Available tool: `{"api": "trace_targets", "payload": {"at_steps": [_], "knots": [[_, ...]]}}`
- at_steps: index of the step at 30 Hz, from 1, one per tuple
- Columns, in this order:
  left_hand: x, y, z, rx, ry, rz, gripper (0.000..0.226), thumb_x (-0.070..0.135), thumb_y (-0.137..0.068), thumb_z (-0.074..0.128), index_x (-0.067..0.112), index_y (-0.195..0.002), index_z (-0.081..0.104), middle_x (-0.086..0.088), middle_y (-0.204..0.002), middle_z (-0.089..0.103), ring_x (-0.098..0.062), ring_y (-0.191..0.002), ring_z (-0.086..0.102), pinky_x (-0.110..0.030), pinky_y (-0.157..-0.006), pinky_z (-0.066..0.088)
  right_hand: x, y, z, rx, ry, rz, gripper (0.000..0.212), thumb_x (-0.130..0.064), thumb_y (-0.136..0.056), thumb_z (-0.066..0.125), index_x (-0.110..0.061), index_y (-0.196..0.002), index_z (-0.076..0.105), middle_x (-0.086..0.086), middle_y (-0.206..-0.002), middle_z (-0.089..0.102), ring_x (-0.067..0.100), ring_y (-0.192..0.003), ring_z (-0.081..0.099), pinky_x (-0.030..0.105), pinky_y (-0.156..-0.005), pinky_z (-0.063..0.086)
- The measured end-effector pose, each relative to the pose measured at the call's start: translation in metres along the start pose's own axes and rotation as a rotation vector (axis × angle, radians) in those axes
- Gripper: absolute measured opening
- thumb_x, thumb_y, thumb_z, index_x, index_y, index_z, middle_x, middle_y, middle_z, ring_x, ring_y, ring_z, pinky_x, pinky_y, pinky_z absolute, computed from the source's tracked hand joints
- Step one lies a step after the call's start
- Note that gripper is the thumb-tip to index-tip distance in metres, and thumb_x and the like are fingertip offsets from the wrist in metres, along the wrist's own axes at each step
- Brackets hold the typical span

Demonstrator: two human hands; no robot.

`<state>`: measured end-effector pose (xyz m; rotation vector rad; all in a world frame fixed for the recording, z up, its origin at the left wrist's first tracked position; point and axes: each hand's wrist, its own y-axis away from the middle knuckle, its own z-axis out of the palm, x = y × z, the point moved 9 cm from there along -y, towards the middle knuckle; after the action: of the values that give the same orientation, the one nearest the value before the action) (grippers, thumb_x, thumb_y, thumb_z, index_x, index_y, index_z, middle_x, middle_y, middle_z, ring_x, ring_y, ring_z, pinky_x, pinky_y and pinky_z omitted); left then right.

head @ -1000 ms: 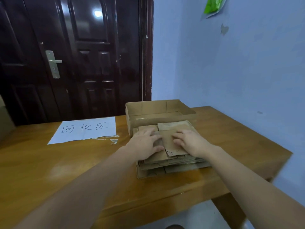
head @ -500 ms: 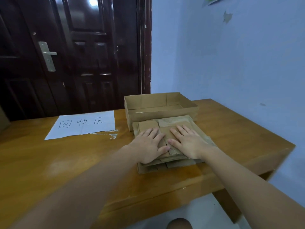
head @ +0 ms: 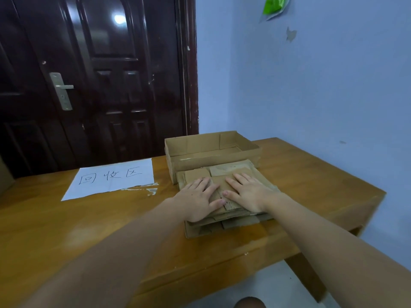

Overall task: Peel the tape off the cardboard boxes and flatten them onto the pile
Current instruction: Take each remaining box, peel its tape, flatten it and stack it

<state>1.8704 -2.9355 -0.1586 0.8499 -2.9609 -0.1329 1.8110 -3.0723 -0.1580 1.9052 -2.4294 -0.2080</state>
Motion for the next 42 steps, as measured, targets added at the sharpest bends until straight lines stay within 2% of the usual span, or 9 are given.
{"api": "trace_targets", "payload": {"at_steps": [4,11,17,22,27,31,34,38,42], "knots": [[0.0,0.005,-0.009,-0.024,0.004,0.025,0.083,0.077,-0.097,0.011,0.032,-0.164,-0.005,-0.002,-0.172,-0.011,-0.022,-0.158,-0.009,-0.041,-0.127,-0.003,-0.005,0.005,-0.015,-0.061,0.007,0.004,0.079,-0.074,-0.099,0.017,-0.031,-0.163,0.002,0.002,-0.171,-0.008,0.024,-0.157,-0.008,0.045,-0.125,-0.001],[-0.028,0.046,-0.071,0.194,0.017,0.006,0.068,0.064,-0.104,0.03,0.03,-0.163,0.022,0.001,-0.17,0.021,-0.022,-0.156,0.019,-0.04,-0.126,0.016,-0.063,0.005,-0.065,0.101,-0.049,-0.125,0.069,-0.062,-0.104,0.031,-0.032,-0.163,0.01,-0.001,-0.171,0.003,0.02,-0.157,0.004,0.042,-0.126,0.008],[-0.114,0.111,-0.089,0.211,0.032,-0.145,0.074,0.065,-0.102,0.036,0.027,-0.164,0.022,0.002,-0.17,0.019,-0.02,-0.155,0.02,-0.036,-0.124,0.018,-0.174,-0.014,-0.088,0.152,-0.039,-0.306,0.067,-0.058,-0.104,0.037,-0.033,-0.162,0.017,-0.005,-0.169,0.017,0.018,-0.153,0.021,0.044,-0.124,0.025],[-0.205,0.187,-0.086,0.219,0.019,-0.338,0.074,0.067,-0.102,0.036,0.027,-0.163,0.023,0.005,-0.17,0.019,-0.017,-0.156,0.018,-0.036,-0.125,0.017,-0.278,-0.043,-0.088,0.144,-0.039,-0.48,0.068,-0.057,-0.103,0.039,-0.028,-0.162,0.021,-0.003,-0.168,0.021,0.015,-0.153,0.021,0.039,-0.124,0.023],[-0.293,0.276,-0.076,0.184,-0.014,-0.528,0.075,0.068,-0.102,0.034,0.025,-0.163,0.024,0.001,-0.17,0.022,-0.022,-0.155,0.022,-0.038,-0.126,0.02,-0.397,-0.058,-0.08,0.133,-0.024,-0.628,0.063,-0.055,-0.105,0.038,-0.032,-0.161,0.02,-0.007,-0.169,0.015,0.014,-0.155,0.016,0.041,-0.124,0.021],[-0.351,0.337,-0.073,0.163,-0.024,-0.652,0.076,0.067,-0.103,0.033,0.023,-0.164,0.022,-0.002,-0.17,0.022,-0.022,-0.155,0.022,-0.036,-0.124,0.019,-0.489,-0.062,-0.073,0.106,0.039,-0.767,0.064,-0.049,-0.107,0.04,-0.024,-0.162,0.021,0.001,-0.169,0.017,0.017,-0.155,0.015,0.033,-0.124,0.013],[-0.392,0.371,-0.069,0.132,-0.061,-0.722,0.077,0.067,-0.103,0.031,0.022,-0.164,0.02,-0.002,-0.17,0.021,-0.024,-0.155,0.021,-0.038,-0.124,0.019,-0.551,-0.073,-0.074,0.112,0.092,-0.851,0.066,-0.049,-0.106,0.04,-0.021,-0.163,0.019,0.005,-0.17,0.016,0.019,-0.156,0.013,0.034,-0.126,0.011],[-0.443,0.398,-0.079,0.153,-0.124,-0.777,0.075,0.066,-0.103,0.032,0.021,-0.163,0.024,-0.006,-0.167,0.029,-0.027,-0.153,0.026,-0.043,-0.124,0.022,-0.614,-0.102,-0.09,0.131,0.065,-0.884,0.069,-0.052,-0.106,0.04,-0.022,-0.163,0.016,0.002,-0.17,0.014,0.018,-0.156,0.012,0.036,-0.125,0.014],[-0.491,0.405,-0.098,0.173,-0.165,-0.808,0.074,0.064,-0.104,0.031,0.019,-0.162,0.025,-0.006,-0.168,0.024,-0.026,-0.154,0.023,-0.043,-0.125,0.021,-0.663,-0.127,-0.105,0.205,0.0,-0.892,0.068,-0.048,-0.106,0.04,-0.019,-0.163,0.014,0.004,-0.17,0.013,0.019,-0.156,0.013,0.036,-0.124,0.016]]}}
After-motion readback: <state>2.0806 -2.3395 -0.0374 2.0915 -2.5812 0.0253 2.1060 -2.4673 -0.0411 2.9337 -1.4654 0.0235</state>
